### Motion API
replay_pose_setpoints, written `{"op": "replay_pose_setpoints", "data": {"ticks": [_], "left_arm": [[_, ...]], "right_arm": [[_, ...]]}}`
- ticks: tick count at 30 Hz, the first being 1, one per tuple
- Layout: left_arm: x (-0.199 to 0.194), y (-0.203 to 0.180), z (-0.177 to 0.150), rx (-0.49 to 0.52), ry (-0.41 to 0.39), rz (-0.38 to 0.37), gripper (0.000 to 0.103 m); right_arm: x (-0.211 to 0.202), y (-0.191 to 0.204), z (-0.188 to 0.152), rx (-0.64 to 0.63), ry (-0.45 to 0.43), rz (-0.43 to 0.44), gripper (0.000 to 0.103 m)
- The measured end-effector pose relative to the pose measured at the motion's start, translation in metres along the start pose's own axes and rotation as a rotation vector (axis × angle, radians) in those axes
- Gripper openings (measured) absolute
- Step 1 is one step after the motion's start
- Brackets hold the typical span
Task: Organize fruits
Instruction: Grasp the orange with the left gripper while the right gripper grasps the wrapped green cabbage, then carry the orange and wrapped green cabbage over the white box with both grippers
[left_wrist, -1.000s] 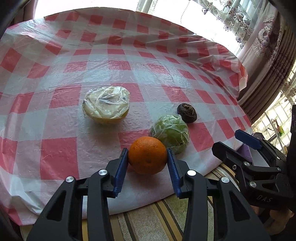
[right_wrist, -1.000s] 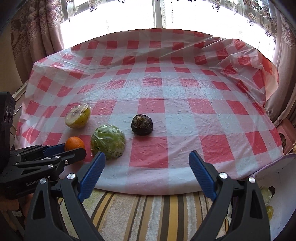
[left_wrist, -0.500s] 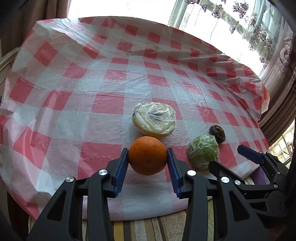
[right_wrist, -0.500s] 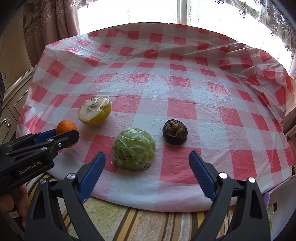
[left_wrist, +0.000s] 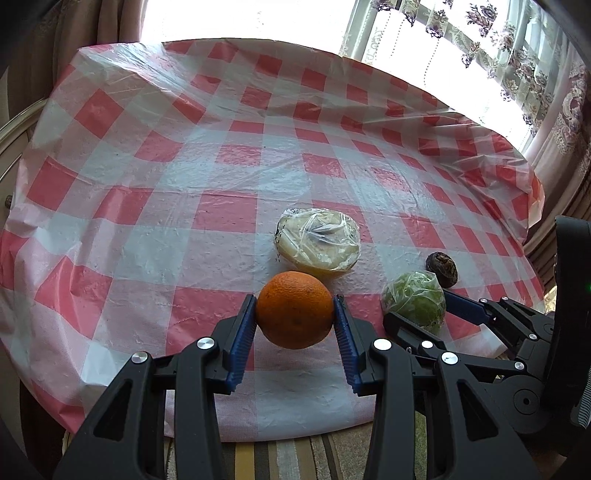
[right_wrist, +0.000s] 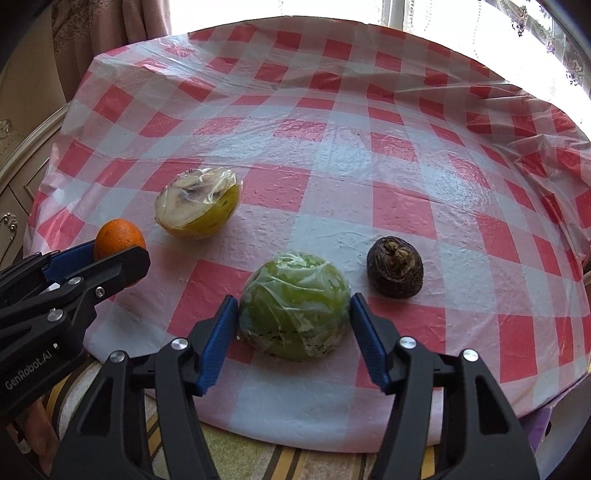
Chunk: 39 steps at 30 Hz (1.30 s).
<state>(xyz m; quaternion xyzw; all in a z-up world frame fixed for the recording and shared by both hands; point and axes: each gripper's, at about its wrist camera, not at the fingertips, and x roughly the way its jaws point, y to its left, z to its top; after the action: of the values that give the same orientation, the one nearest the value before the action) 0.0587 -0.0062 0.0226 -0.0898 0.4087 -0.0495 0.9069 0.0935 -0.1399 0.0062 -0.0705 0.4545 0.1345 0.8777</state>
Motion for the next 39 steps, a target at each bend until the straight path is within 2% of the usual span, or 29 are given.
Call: {"op": "replay_pose_setpoints", "data": {"ticks": [10, 25, 39], "left_arm": [[-0.002, -0.004, -0.001, 0.021, -0.007, 0.008, 0.039], [-0.011, -0.025, 0.000, 0.117, -0.046, 0.061, 0.039], [-0.015, -0.063, -0.001, 0.212, -0.039, 0.034, 0.039]], "right_arm": [[-0.016, -0.012, -0.007, 0.059, -0.054, 0.020, 0.062], [-0.048, -0.043, -0.021, 0.138, -0.096, 0.020, 0.062], [-0.076, -0.078, -0.043, 0.193, -0.115, -0.012, 0.062]]}}
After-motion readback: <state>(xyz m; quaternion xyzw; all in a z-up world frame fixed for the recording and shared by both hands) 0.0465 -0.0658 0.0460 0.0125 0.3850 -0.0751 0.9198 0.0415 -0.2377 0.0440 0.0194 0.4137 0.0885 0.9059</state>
